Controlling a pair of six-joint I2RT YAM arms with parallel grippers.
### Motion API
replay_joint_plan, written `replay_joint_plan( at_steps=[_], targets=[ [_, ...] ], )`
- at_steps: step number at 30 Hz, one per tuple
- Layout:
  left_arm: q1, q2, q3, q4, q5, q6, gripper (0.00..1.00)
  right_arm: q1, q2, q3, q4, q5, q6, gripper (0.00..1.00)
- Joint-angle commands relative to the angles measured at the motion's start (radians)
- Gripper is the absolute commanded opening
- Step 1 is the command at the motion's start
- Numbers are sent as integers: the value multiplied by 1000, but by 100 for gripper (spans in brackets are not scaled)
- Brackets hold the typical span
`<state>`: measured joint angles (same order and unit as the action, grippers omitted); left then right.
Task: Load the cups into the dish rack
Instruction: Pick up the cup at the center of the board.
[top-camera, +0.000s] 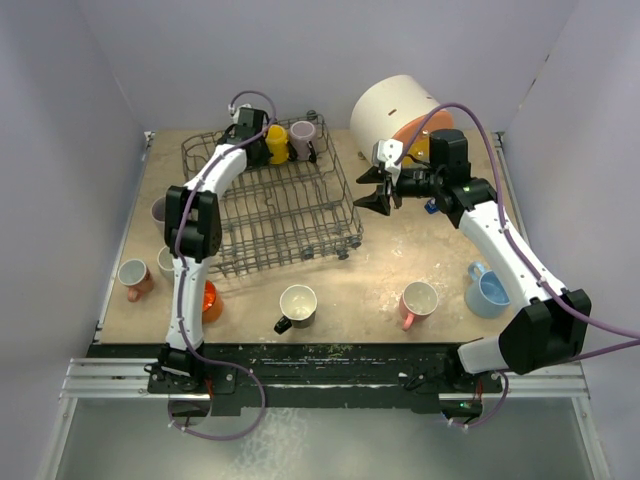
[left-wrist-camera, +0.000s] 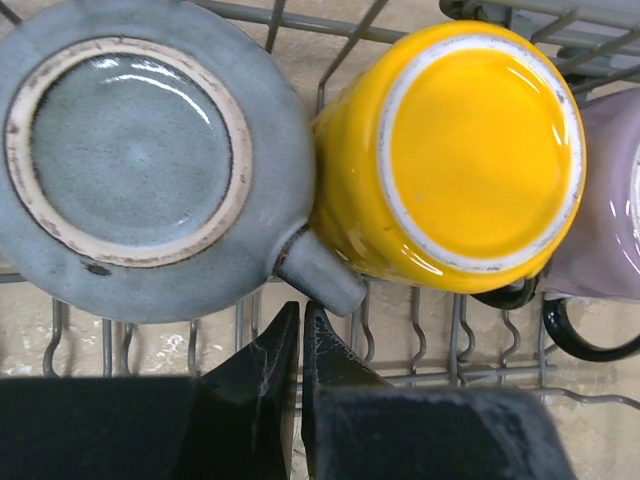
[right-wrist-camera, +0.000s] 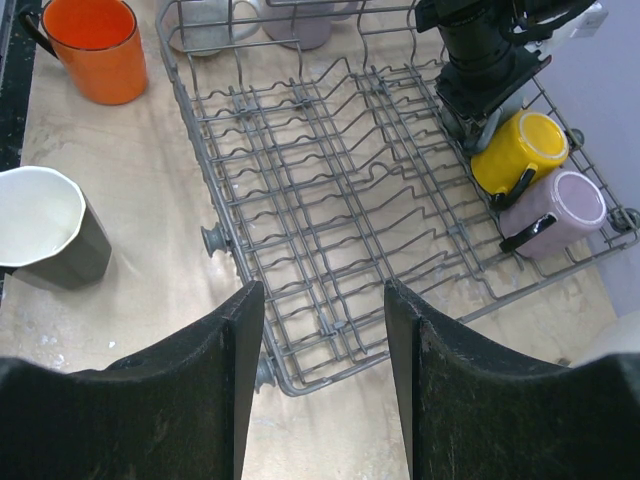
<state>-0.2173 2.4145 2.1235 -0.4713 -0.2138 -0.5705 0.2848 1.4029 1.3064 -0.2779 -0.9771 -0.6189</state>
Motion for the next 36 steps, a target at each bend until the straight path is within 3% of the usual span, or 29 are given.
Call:
replay_joint_plan(
  at_steps=[1, 5, 8, 14, 20, 28, 36],
  targets=[
    [-7, -21, 56, 46, 44, -26, 8, -6, -33, 6, 34, 5, 13, 54],
    [-4, -116, -63, 104, 45, 1, 13, -6, -42, 2, 25, -5, 6, 54],
    [5, -226, -210, 204, 89, 25, 25, -6, -45, 6, 8, -14, -9, 54],
    [66, -484, -499, 412, 310, 30, 44, -6, -39, 26, -47, -57, -95, 54],
    [90, -745, -718, 484, 335, 108, 61, 0, -32, 27, -116, -97, -192, 54],
    [111, -1071, -935, 506, 310, 248, 99, 8, -27, 41, -258, -51, -373, 54],
    [137, -1283, -1037, 481, 260, 184, 99, 8, -8, 73, -388, 6, -522, 55]
  ],
)
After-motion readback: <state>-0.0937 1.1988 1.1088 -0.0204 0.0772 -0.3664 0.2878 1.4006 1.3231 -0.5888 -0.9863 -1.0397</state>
